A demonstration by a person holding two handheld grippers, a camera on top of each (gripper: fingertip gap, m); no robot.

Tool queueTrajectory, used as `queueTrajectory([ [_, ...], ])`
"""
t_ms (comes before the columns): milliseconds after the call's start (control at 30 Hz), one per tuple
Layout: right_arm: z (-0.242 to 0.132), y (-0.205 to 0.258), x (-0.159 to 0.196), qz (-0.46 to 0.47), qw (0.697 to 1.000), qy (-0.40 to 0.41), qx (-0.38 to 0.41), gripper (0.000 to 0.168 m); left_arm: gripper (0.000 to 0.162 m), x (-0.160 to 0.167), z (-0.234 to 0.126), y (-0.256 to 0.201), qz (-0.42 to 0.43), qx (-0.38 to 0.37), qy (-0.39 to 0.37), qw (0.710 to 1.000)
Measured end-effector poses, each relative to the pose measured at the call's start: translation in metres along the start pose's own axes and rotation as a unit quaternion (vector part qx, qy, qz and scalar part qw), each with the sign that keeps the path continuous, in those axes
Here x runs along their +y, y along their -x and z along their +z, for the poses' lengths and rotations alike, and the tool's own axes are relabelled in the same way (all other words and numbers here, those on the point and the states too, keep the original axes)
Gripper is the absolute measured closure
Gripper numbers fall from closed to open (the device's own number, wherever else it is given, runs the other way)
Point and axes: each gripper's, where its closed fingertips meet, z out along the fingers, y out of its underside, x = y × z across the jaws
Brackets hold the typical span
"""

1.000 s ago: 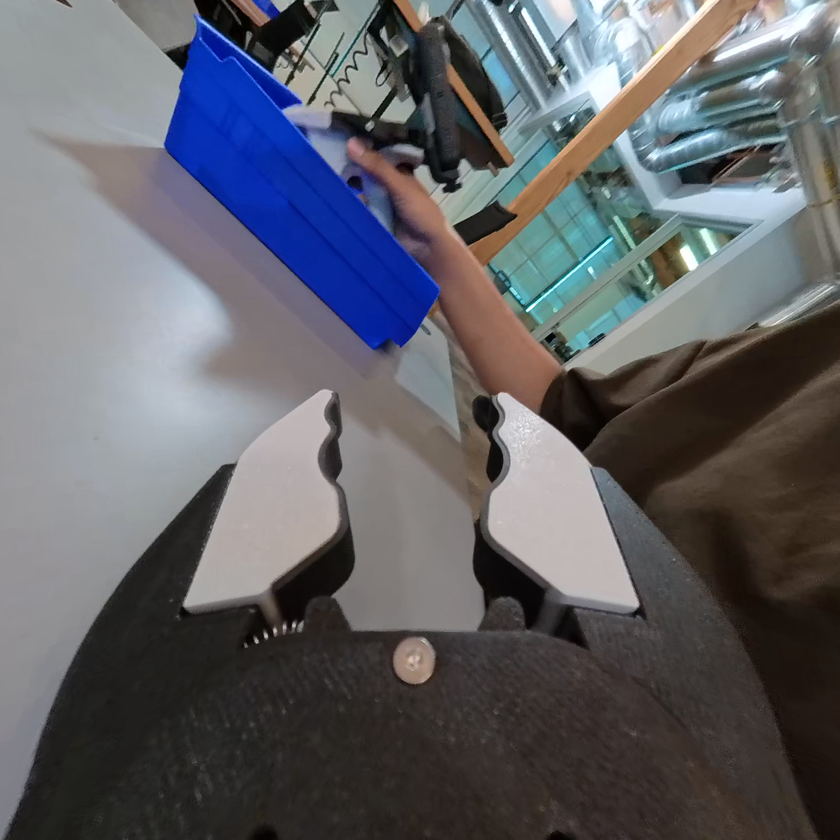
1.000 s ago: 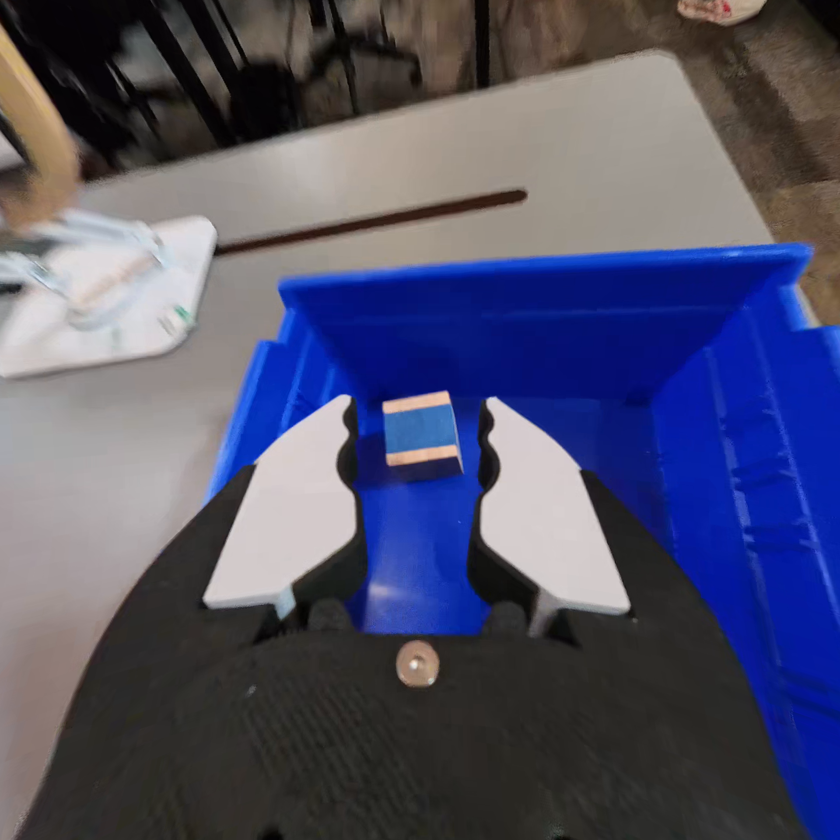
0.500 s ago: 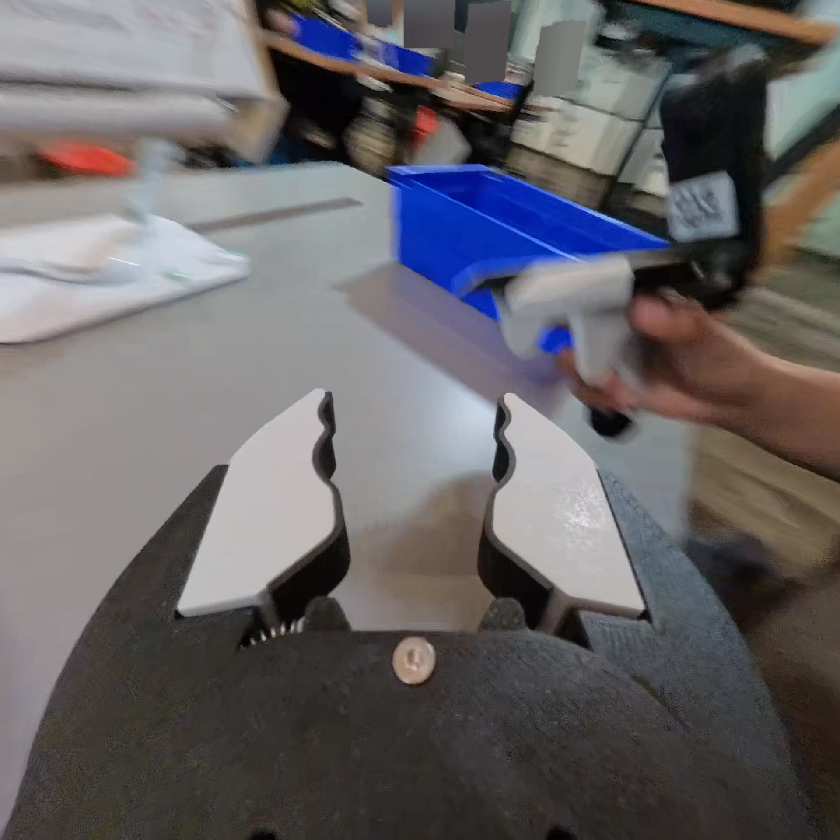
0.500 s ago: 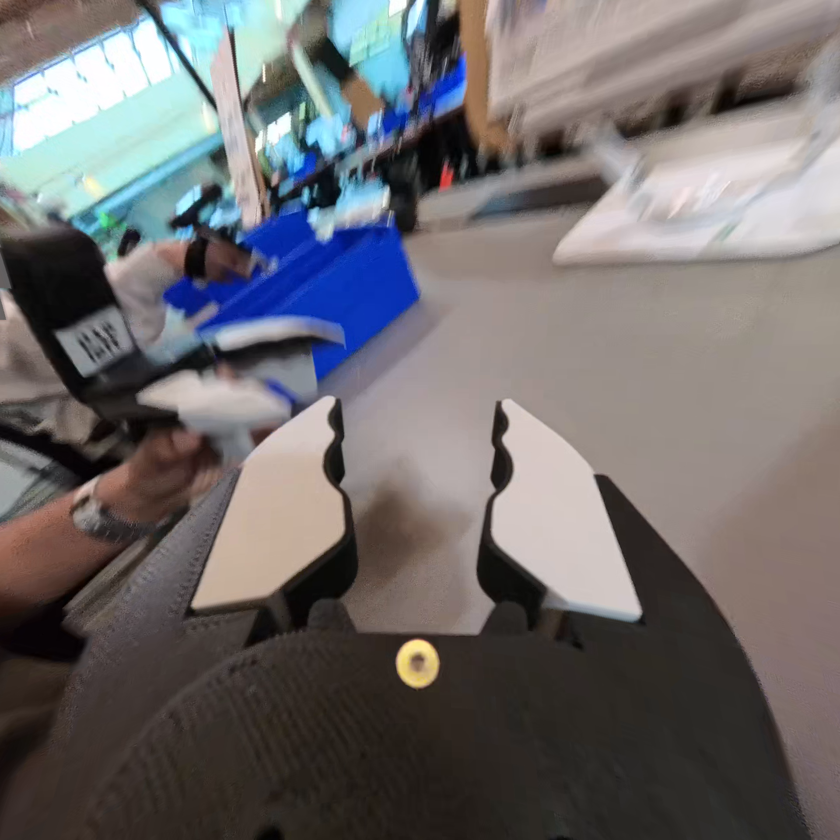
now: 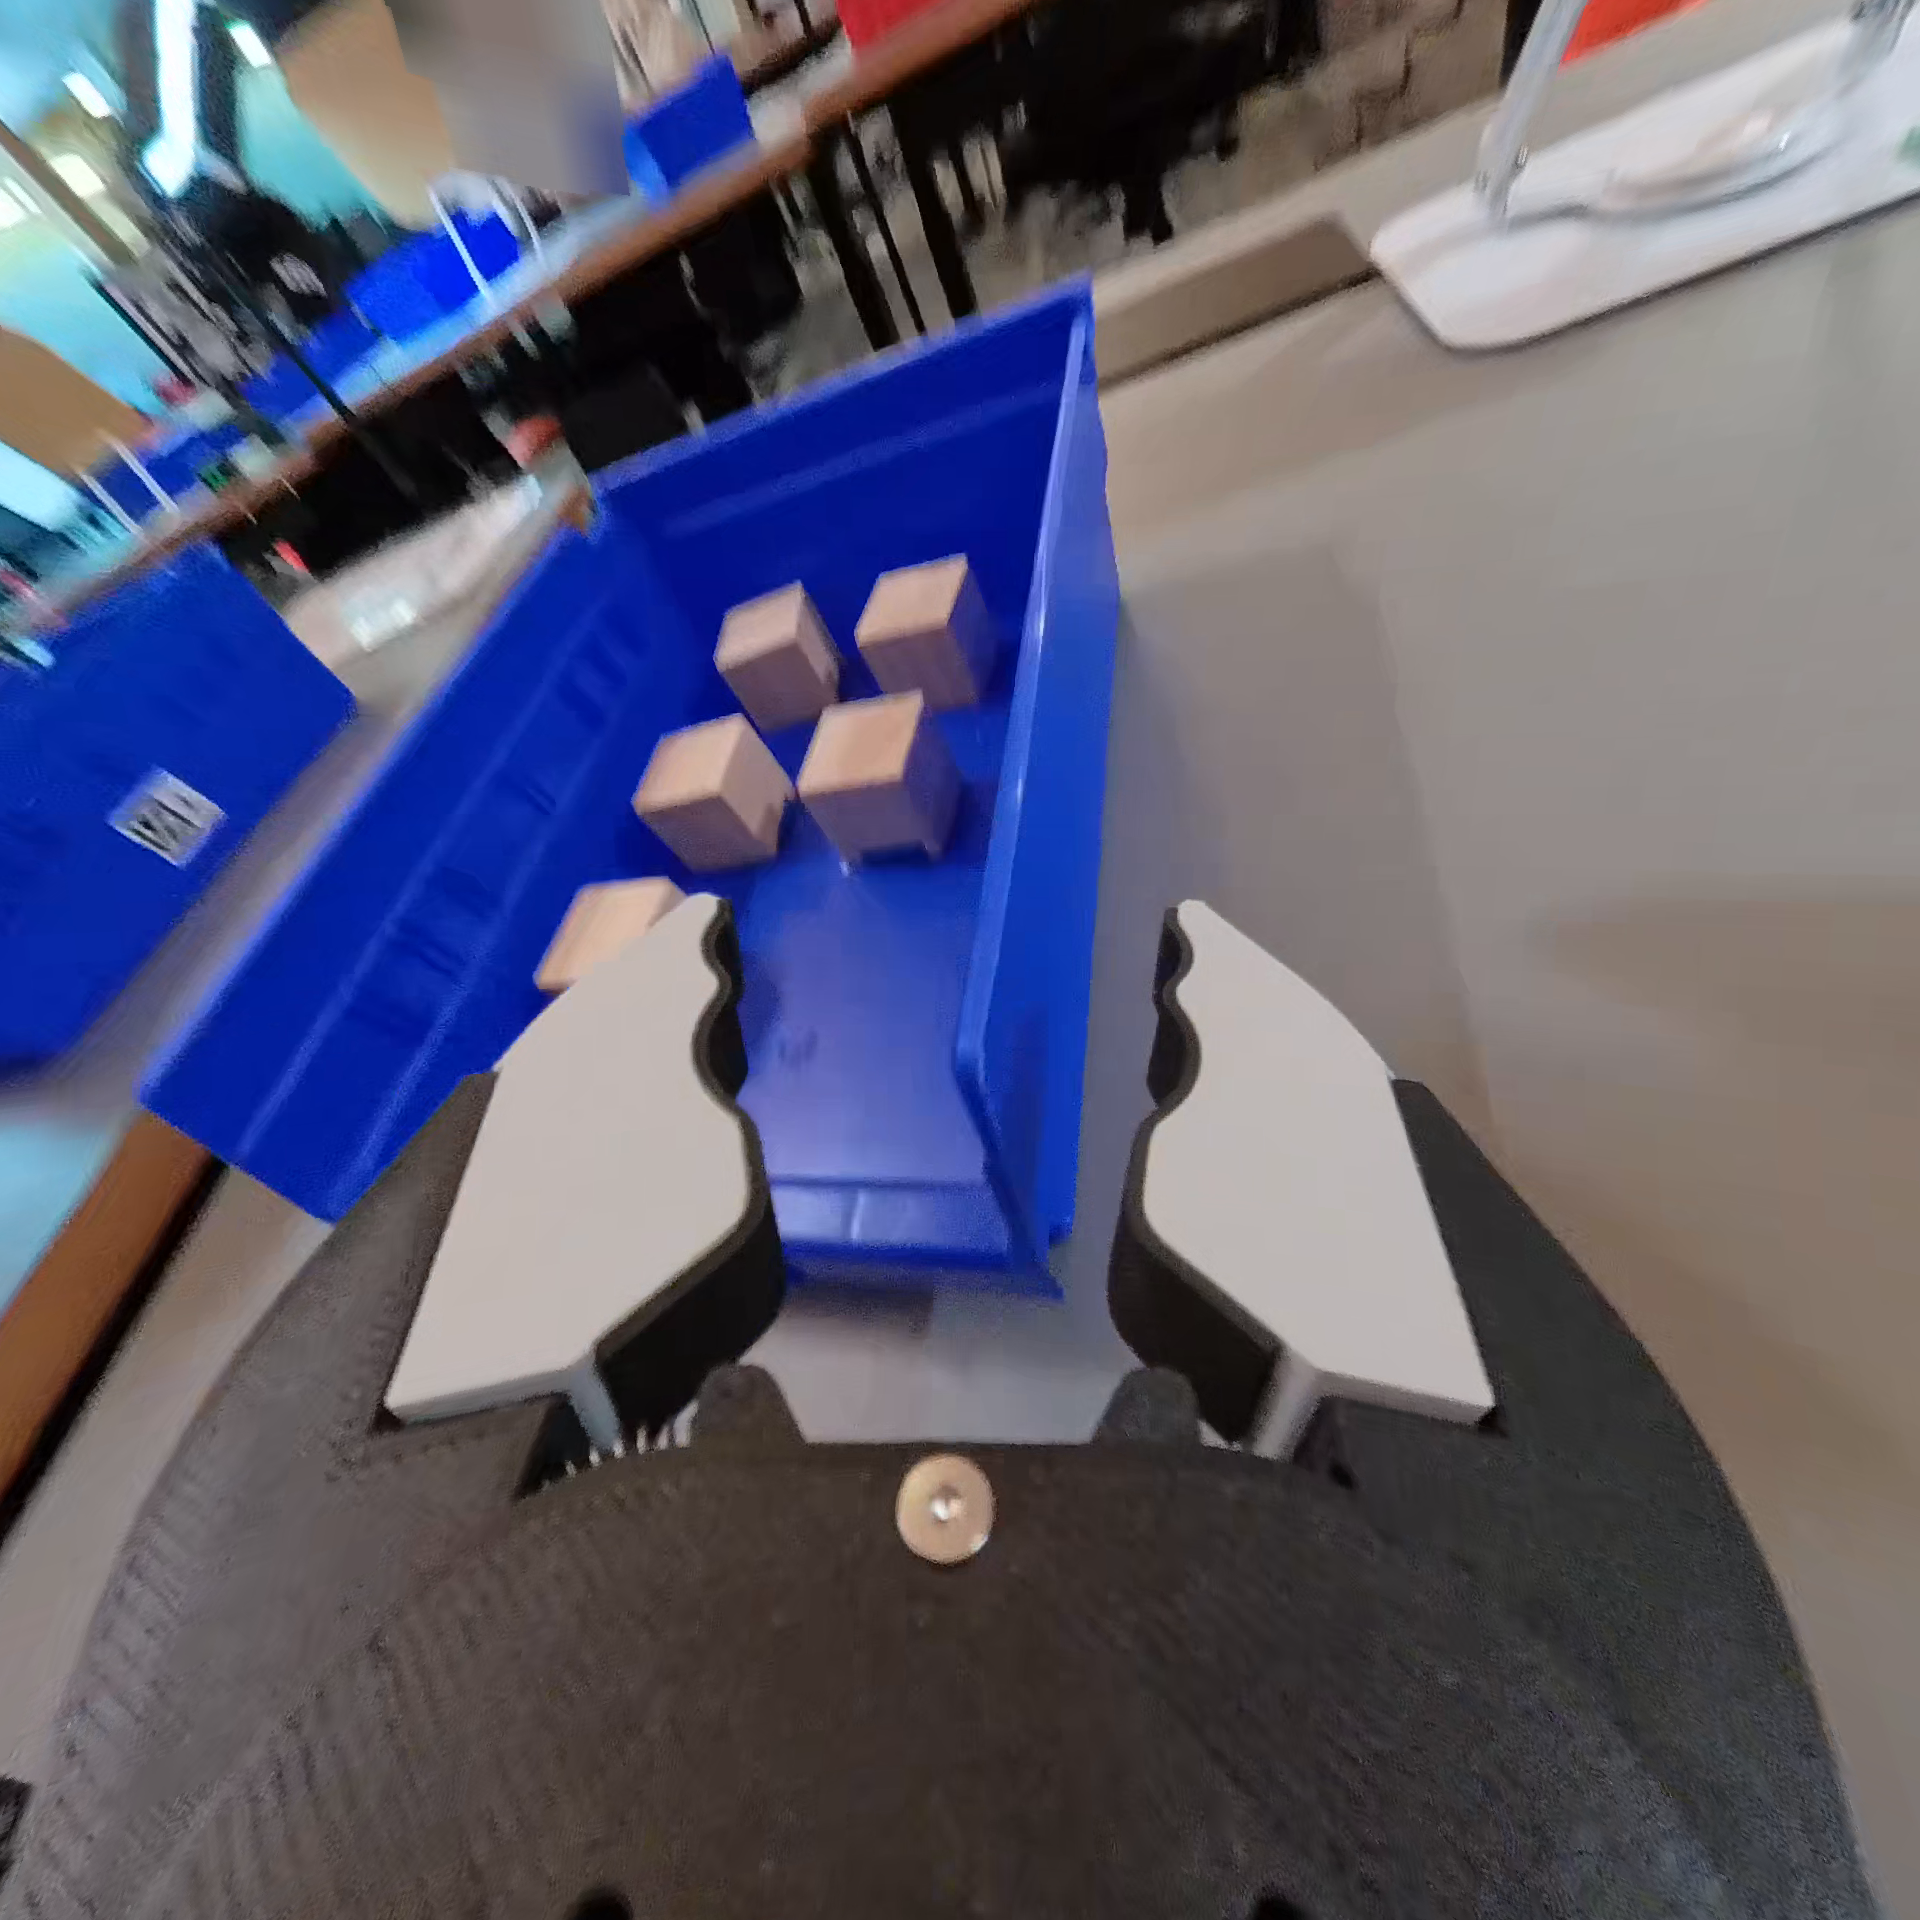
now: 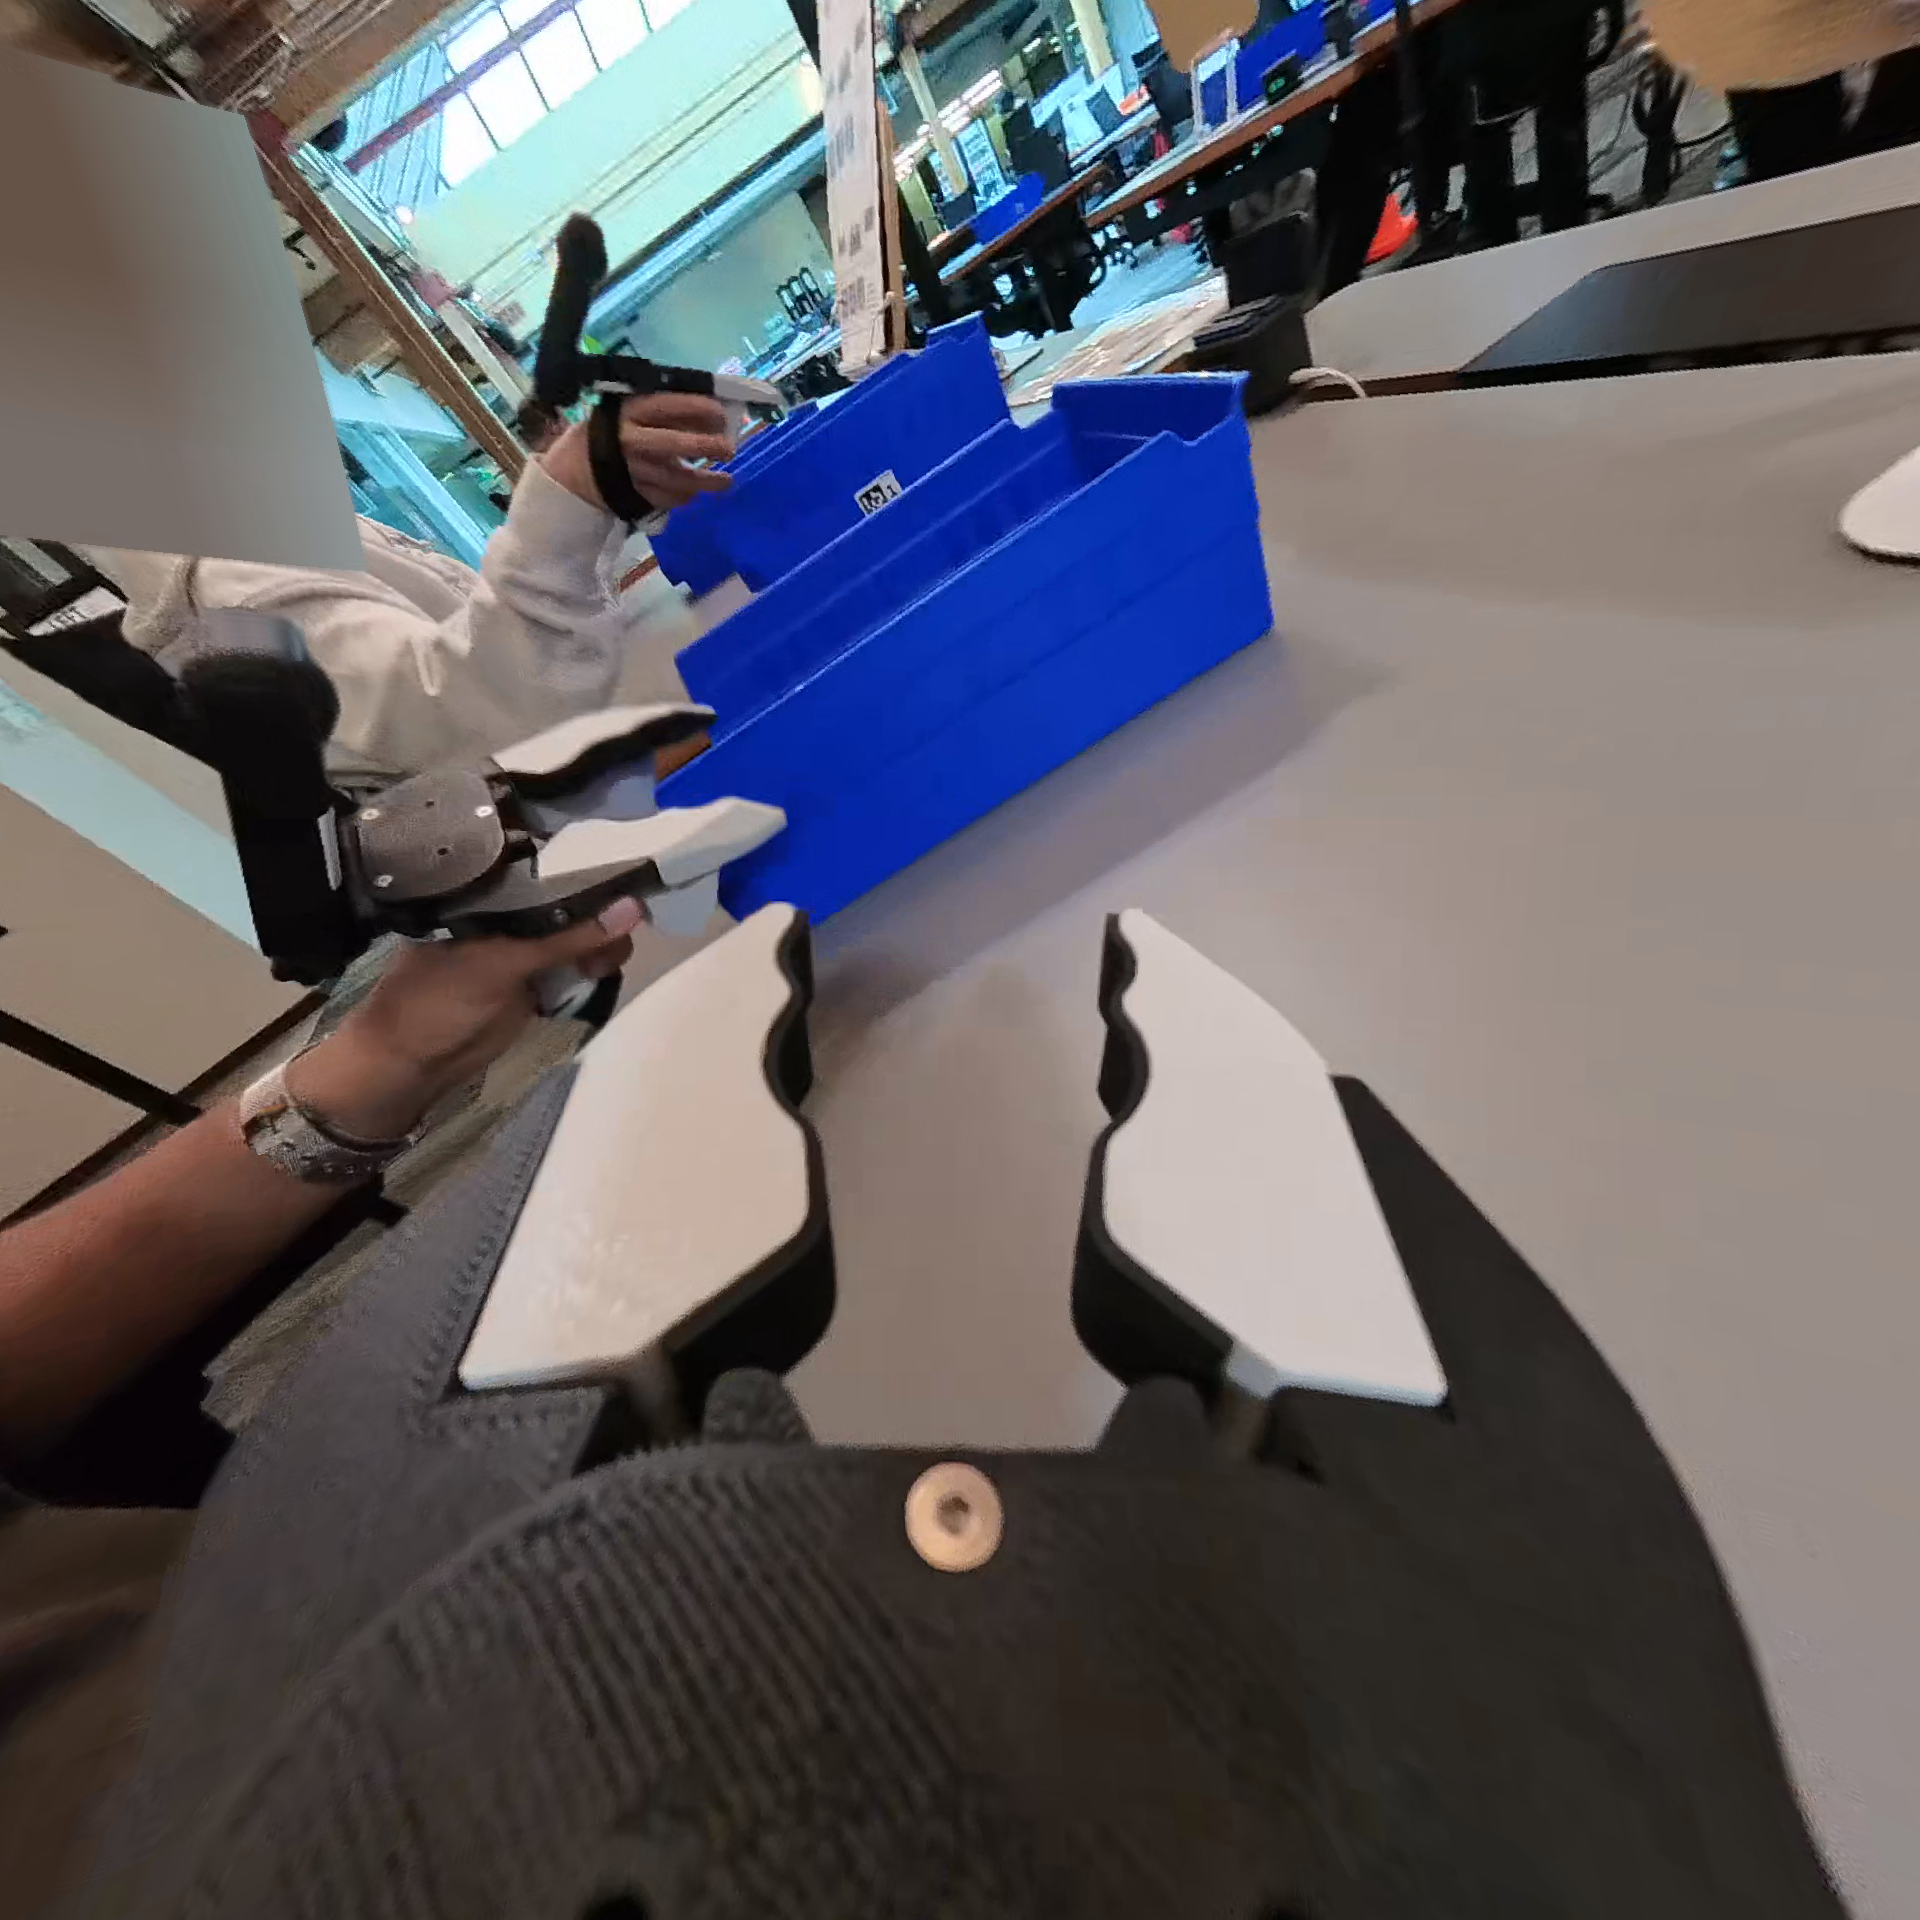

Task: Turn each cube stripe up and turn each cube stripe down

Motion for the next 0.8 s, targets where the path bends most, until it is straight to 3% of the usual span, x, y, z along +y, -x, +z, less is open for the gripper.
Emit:
queueTrajectory([
  [67,0.009,0.004,0.001,-0.02,1.0,0.004,0.0,0.113,0.106,0.019,0.001,-0.004,-0.035,0.046,0.031,0.998],
  [133,0.015,0.008,0.004,-0.055,0.998,0.014,0.004,0.113,0.151,0.03,-0.002,-0.015,-0.063,0.114,0.043,0.991],
  [167,0.018,0.009,0.007,-0.073,0.997,0.021,0.008,0.113,0.158,0.031,-0.004,-0.02,-0.077,0.143,0.043,0.986],
  [367,0.026,0.009,0.02,-0.124,0.991,0.052,0.017,0.112,0.148,0.028,-0.007,-0.034,-0.066,0.168,0.055,0.982],
  [533,0.019,0.012,0.015,-0.091,0.995,0.031,-0.007,0.11,0.144,0.014,-0.022,-0.063,-0.067,0.268,0.051,0.96],
  [567,0.016,0.009,0.015,-0.082,0.996,0.03,-0.004,0.11,0.137,0.009,-0.025,-0.063,-0.074,0.279,0.047,0.956],
  [667,0.004,0.001,0.011,-0.062,0.998,0.015,0.007,0.11,0.117,-0.011,-0.034,-0.047,-0.088,0.294,0.031,0.951],
  [800,-0.013,-0.009,0.01,-0.024,1.0,-0.004,0.018,0.11,0.103,-0.038,-0.025,-0.009,-0.147,0.297,0.008,0.943],
])
